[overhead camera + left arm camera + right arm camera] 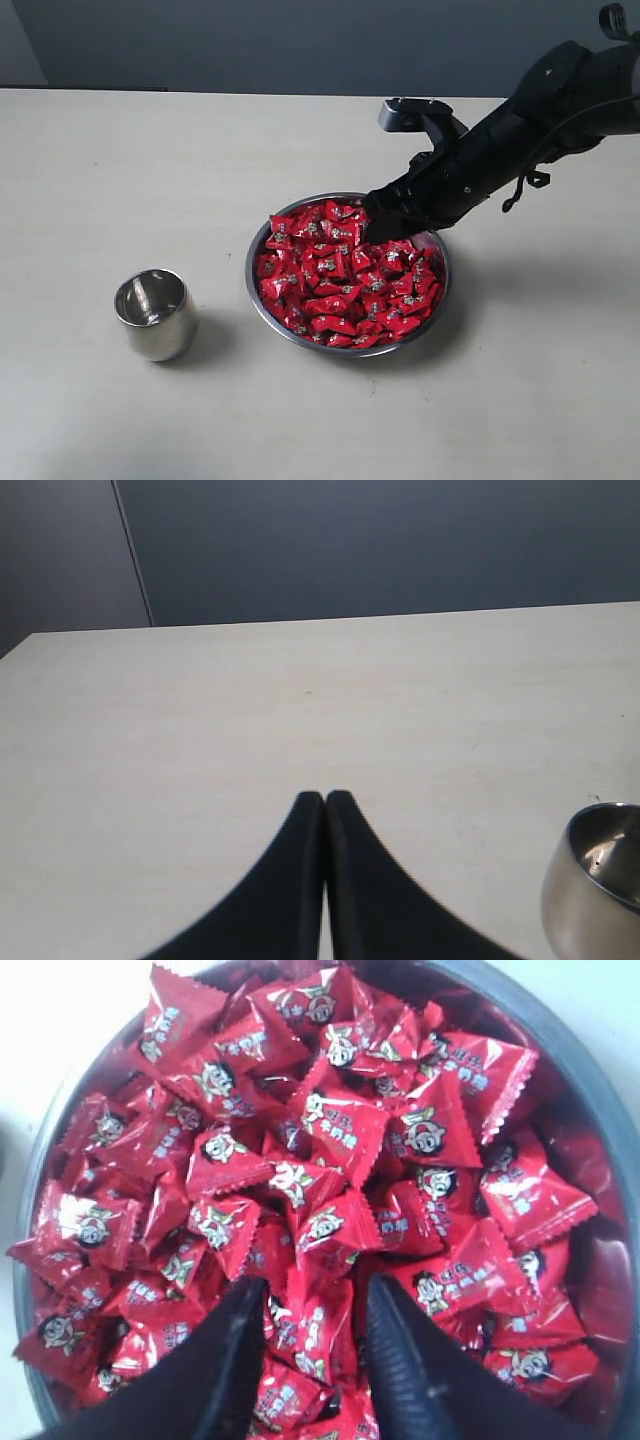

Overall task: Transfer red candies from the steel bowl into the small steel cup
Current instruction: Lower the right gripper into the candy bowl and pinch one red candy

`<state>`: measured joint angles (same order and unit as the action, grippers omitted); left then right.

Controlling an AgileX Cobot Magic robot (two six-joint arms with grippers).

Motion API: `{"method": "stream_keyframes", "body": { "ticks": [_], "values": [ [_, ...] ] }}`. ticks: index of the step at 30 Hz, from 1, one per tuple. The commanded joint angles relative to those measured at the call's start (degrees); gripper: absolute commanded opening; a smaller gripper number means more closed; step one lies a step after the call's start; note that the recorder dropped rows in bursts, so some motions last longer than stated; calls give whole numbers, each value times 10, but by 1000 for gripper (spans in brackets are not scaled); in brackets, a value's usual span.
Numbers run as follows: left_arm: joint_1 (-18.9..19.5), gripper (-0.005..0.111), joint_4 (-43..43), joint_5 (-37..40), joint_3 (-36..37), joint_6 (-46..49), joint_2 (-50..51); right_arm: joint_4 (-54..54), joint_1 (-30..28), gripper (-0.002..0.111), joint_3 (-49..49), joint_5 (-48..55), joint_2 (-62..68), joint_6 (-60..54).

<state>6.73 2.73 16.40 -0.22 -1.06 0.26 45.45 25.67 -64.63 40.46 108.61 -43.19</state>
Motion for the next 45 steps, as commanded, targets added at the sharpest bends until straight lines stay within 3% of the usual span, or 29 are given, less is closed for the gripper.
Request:
{"method": "stream_keyframes", "body": {
  "ticks": [1, 11, 33, 45],
  "values": [
    [0, 0, -1, -1, 2, -1, -3, 12, 1, 35, -16, 0, 20, 6],
    [0, 0, -1, -1, 2, -1, -3, 26, 3, 35, -55, 42, 68, 29],
    [0, 0, -1, -1, 2, -1, -3, 11, 27, 35, -60, 16, 99, 48],
    [0, 0, -1, -1, 2, -1, -3, -50, 47, 35, -60, 9, 119, 98]
  ]
}}
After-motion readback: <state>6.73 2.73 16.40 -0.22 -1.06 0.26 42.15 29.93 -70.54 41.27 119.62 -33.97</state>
